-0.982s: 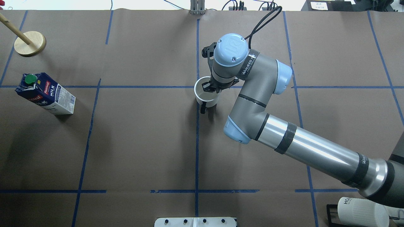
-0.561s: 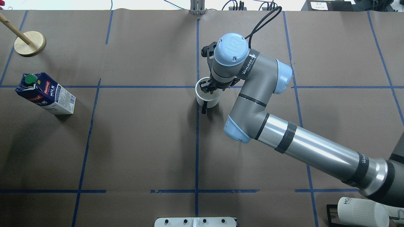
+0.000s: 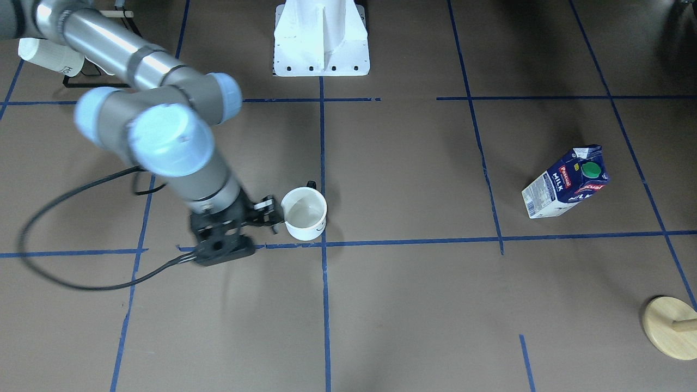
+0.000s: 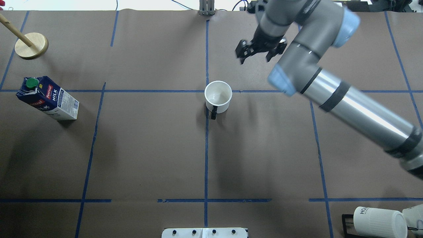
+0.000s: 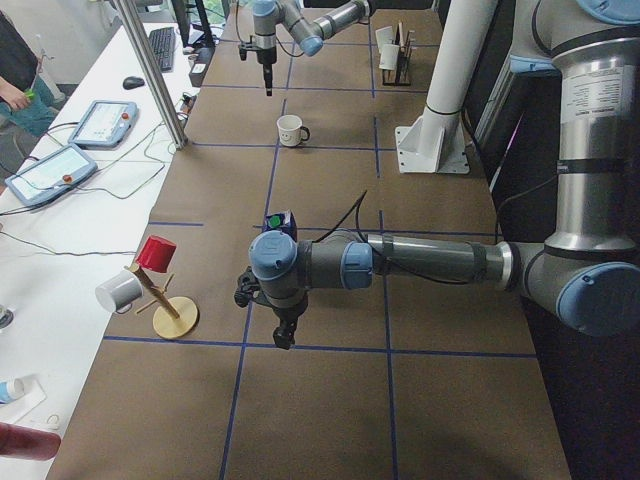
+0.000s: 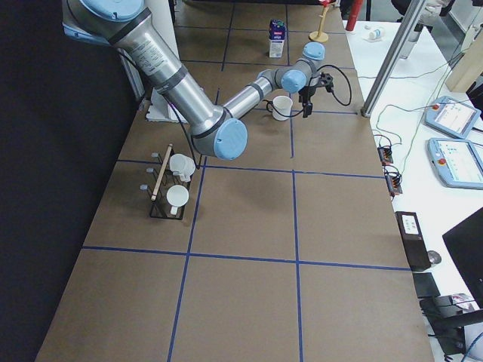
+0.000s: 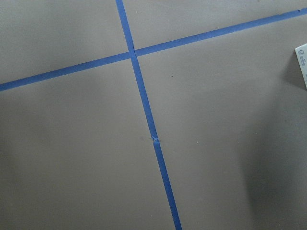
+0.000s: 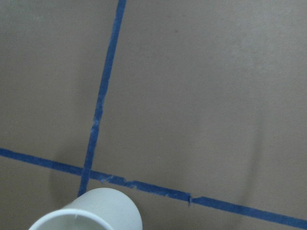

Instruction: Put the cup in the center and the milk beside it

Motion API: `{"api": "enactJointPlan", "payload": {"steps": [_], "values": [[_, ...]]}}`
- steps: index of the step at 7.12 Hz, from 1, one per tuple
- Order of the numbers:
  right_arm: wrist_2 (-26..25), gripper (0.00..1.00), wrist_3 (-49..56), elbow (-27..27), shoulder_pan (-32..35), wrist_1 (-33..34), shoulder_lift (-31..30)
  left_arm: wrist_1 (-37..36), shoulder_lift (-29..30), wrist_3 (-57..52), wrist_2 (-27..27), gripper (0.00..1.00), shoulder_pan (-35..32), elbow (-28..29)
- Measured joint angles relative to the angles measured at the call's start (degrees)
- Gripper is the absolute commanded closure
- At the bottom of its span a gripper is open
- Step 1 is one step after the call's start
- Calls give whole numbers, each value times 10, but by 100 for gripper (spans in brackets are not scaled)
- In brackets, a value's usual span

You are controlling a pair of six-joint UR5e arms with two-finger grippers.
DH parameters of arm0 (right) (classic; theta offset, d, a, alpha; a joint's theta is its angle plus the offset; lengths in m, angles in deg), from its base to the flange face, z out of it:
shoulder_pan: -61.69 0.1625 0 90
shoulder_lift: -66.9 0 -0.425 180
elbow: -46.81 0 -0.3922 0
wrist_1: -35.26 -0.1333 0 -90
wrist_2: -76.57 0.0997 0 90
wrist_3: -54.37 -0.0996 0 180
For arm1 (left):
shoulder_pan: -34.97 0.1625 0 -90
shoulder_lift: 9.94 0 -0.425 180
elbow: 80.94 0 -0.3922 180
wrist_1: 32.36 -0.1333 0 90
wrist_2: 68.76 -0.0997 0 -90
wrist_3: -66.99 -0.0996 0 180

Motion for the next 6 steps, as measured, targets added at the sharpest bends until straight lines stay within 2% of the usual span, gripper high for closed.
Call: {"api": "enactJointPlan", "payload": {"steps": [3,6], "values": [[74,0,244,-7,156,55,-90,-1,27,4,-5,0,0,-7],[86,0,440,-45,276,60,-243,-2,53,4,-1,0,0,-2]]}}
